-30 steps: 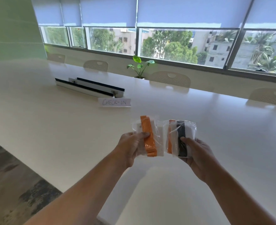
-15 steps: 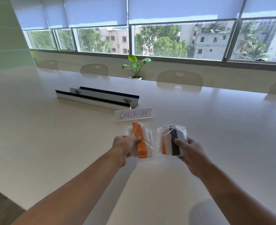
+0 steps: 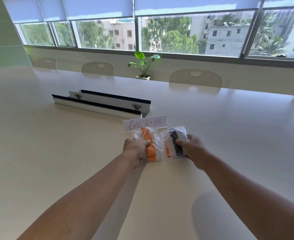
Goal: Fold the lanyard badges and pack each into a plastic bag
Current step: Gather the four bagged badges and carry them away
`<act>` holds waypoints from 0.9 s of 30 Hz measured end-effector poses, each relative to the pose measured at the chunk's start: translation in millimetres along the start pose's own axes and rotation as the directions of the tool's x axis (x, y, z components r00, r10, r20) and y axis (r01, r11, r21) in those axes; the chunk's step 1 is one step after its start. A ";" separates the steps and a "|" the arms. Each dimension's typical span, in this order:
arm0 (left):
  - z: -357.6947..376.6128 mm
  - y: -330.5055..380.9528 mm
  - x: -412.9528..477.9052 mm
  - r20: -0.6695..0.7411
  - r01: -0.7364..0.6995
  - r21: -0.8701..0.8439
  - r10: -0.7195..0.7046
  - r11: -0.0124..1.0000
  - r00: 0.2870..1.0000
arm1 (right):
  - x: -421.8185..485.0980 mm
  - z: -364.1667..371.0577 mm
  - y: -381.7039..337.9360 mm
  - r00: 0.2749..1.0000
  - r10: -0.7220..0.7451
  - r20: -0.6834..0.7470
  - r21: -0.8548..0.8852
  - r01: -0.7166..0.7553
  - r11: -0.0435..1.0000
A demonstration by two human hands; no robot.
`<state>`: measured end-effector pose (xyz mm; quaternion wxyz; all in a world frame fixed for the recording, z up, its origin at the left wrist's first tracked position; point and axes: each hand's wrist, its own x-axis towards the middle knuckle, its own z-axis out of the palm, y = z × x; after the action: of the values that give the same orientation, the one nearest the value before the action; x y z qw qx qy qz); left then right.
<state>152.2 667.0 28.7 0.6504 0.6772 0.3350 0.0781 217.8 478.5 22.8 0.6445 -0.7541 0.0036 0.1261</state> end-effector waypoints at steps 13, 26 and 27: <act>13.5 -9.6 10.9 -0.112 -0.184 0.364 0.239 0.913 0.964 | 19.6 6.5 19.9 0.941 -0.330 -0.069 -0.661 0.204 0.722; 5.2 -38.7 3.6 0.185 -0.523 0.771 0.659 0.363 0.729 | 2.2 10.6 32.6 0.809 -0.553 0.201 -0.851 0.424 0.311; 6.3 -40.7 5.6 0.199 -0.519 0.770 0.632 0.372 0.749 | 4.6 10.6 33.3 0.818 -0.532 0.219 -0.851 0.426 0.306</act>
<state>145.5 662.0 -12.0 0.1910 0.9563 0.1171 0.1877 214.7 483.9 -11.9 0.1734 -0.9436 -0.2519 -0.1269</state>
